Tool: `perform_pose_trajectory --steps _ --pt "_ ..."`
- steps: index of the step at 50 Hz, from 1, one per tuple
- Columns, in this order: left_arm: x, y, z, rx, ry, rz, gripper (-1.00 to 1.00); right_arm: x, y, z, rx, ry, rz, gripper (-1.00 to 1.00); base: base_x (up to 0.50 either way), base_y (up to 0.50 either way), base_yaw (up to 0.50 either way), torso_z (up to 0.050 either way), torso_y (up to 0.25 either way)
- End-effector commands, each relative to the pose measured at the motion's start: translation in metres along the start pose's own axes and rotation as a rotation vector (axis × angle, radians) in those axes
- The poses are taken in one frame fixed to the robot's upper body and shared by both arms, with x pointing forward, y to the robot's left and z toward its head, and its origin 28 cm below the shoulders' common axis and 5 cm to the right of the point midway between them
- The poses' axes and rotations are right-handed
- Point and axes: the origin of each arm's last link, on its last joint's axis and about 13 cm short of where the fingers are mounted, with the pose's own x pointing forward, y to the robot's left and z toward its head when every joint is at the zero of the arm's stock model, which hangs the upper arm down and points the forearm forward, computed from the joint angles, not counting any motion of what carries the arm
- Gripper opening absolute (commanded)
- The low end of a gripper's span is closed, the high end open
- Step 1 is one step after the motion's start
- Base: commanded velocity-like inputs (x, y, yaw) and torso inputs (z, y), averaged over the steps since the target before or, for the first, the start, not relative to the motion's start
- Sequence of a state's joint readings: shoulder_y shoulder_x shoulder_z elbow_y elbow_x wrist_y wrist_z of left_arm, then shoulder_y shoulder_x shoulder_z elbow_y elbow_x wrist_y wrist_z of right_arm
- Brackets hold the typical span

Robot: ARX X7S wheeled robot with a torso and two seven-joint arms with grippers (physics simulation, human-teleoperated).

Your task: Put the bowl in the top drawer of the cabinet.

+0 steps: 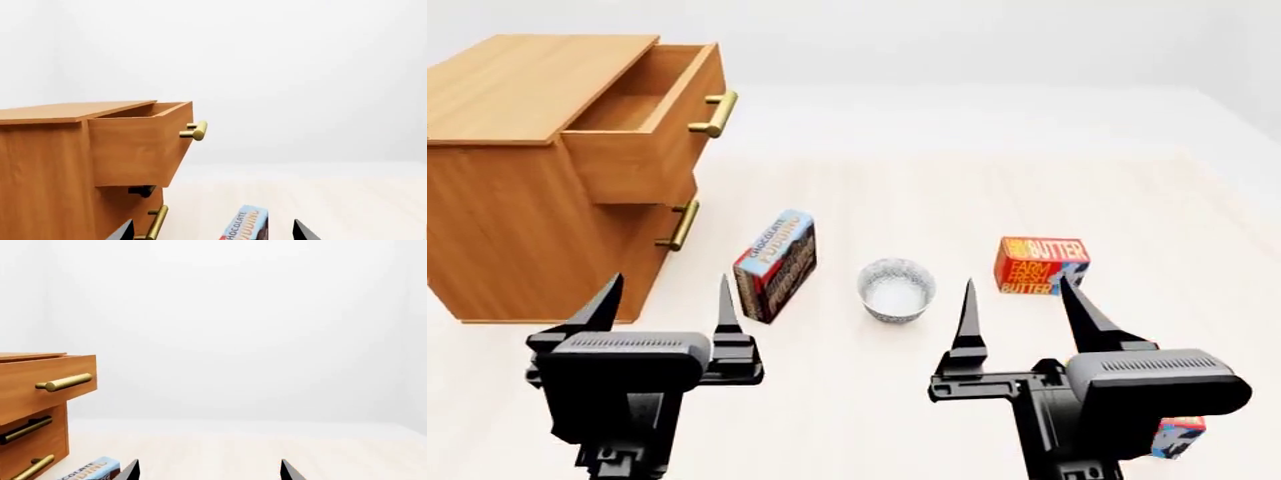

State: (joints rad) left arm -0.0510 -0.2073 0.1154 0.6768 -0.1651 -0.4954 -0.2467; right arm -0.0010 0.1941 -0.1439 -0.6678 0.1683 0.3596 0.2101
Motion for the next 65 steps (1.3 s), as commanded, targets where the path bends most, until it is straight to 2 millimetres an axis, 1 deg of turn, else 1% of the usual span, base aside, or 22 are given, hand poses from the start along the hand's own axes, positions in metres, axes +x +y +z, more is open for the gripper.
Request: perform_pose_trajectory --steps 1,16,21,23,25,27,31,37,44,47,50,55,59,61,63,65 --pt "-0.003 0.0 0.001 0.0 -0.002 -0.004 1.0 -0.003 0.001 0.004 0.003 -0.008 0.004 1.0 0.5 0.0 0.0 0.0 0.0" --pt "-0.004 0.003 0.0 0.001 0.003 -0.001 1.0 -0.005 0.003 0.004 0.003 -0.013 0.008 1.0 0.5 0.0 0.0 0.0 0.001" --pt "-0.004 0.004 0.002 0.001 0.002 0.003 1.0 -0.006 0.003 0.005 0.005 -0.027 0.006 1.0 0.0 0.0 0.0 0.0 0.0" --pt "-0.002 0.005 0.005 0.0 0.002 0.005 1.0 -0.006 0.004 0.005 0.005 -0.03 0.006 1.0 0.0 0.0 0.0 0.0 0.0" --pt "0.003 0.006 0.013 -0.002 -0.006 0.008 1.0 -0.006 0.004 0.005 0.006 -0.03 0.007 1.0 0.0 0.0 0.0 0.0 0.0" --pt "0.01 0.008 0.026 -0.003 -0.02 0.012 1.0 -0.006 0.004 0.005 0.008 -0.031 0.009 1.0 0.0 0.0 0.0 0.0 0.0" --pt "0.032 0.012 0.059 0.022 -0.056 0.015 1.0 -0.007 0.004 0.006 0.011 -0.033 0.013 1.0 0.0 0.0 0.0 0.0 0.0" --pt "0.078 0.021 0.112 0.037 -0.071 0.053 1.0 -0.007 0.002 0.007 0.016 -0.037 0.015 1.0 0.0 0.0 0.0 0.0 0.0" --pt "0.139 0.029 0.152 0.093 0.002 0.107 1.0 -0.009 -0.002 0.01 0.023 -0.041 0.017 1.0 0.0 0.0 0.0 0.0 0.0" --pt "0.16 0.032 0.166 0.113 0.02 0.125 1.0 -0.01 -0.004 0.01 0.023 -0.041 0.015 1.0 0.0 0.0 0.0 0.0 0.0" --pt "0.178 0.034 0.175 0.134 0.045 0.146 1.0 -0.012 -0.006 0.011 0.025 -0.044 0.014 1.0 0.0 0.0 0.0 0.0 0.0" --pt "0.206 0.038 0.178 0.151 0.112 0.193 1.0 -0.013 -0.006 0.01 0.026 -0.042 0.017 1.0 0.0 0.0 0.0 0.0 0.0" --pt "0.223 0.043 0.179 0.178 0.155 0.23 1.0 -0.014 -0.007 0.011 0.025 -0.044 0.02 1.0 0.0 0.0 0.0 0.0 0.0" --pt "0.23 0.047 0.184 0.186 0.168 0.261 1.0 -0.014 -0.008 0.011 0.025 -0.046 0.018 1.0 0.0 0.0 0.0 0.0 0.0" --pt "0.236 0.05 0.185 0.169 0.175 0.268 1.0 -0.014 -0.008 0.01 0.024 -0.043 0.02 1.0 0.0 0.0 0.0 0.0 0.0" --pt "0.241 0.051 0.182 0.195 0.199 0.276 1.0 -0.014 -0.007 0.008 0.024 -0.039 0.022 1.0 0.0 0.0 0.0 0.0 0.0"
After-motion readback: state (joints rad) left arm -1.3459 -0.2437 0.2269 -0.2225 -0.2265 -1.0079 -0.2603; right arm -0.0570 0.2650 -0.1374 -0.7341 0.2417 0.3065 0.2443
